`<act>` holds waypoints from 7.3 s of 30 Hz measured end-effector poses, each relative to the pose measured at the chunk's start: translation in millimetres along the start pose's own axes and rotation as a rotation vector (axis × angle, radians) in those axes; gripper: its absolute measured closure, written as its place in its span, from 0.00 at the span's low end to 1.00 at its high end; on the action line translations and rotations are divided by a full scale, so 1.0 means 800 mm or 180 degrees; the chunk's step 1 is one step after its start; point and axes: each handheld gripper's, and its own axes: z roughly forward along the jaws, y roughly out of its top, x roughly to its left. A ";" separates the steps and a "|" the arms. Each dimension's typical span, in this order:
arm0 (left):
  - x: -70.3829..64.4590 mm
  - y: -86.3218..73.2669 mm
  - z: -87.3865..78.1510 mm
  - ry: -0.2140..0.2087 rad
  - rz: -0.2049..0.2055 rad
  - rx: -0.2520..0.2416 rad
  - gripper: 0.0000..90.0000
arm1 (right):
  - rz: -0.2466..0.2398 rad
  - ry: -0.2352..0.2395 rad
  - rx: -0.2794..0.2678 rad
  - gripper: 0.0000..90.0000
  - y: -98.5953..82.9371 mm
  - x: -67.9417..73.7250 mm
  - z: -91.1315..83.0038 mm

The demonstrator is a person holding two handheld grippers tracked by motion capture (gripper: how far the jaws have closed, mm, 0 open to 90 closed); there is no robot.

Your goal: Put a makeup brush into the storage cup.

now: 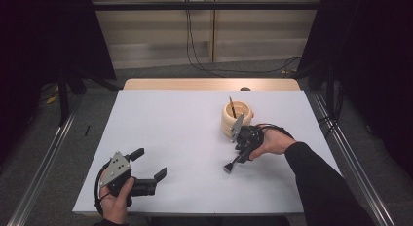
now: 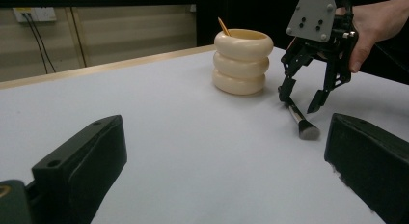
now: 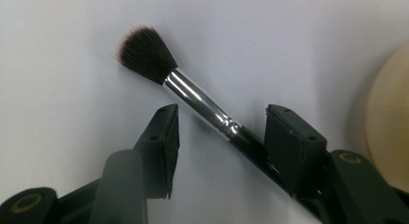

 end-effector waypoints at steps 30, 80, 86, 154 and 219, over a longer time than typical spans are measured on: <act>0.000 0.000 0.001 -0.0022 -0.0003 -0.0003 0.01 | -0.0131 0.0047 -0.0045 0.87 0.001 0.007 0.013; 0.000 0.000 0.000 0.0005 -0.0004 0.0019 0.01 | 0.0529 -0.0196 -0.0612 0.88 -0.032 0.021 -0.014; 0.000 0.000 0.000 -0.0009 -0.0002 0.0007 0.01 | 0.0599 -0.0259 -0.0721 0.88 -0.038 0.026 -0.021; -0.001 0.000 -0.001 0.0017 0.0018 0.0014 0.01 | 0.1203 -0.0887 -0.2721 0.88 -0.107 0.055 -0.090; -0.001 0.000 -0.002 0.0015 -0.0004 -0.0031 0.01 | 0.1521 -0.1350 -0.3149 0.88 -0.066 -0.002 -0.136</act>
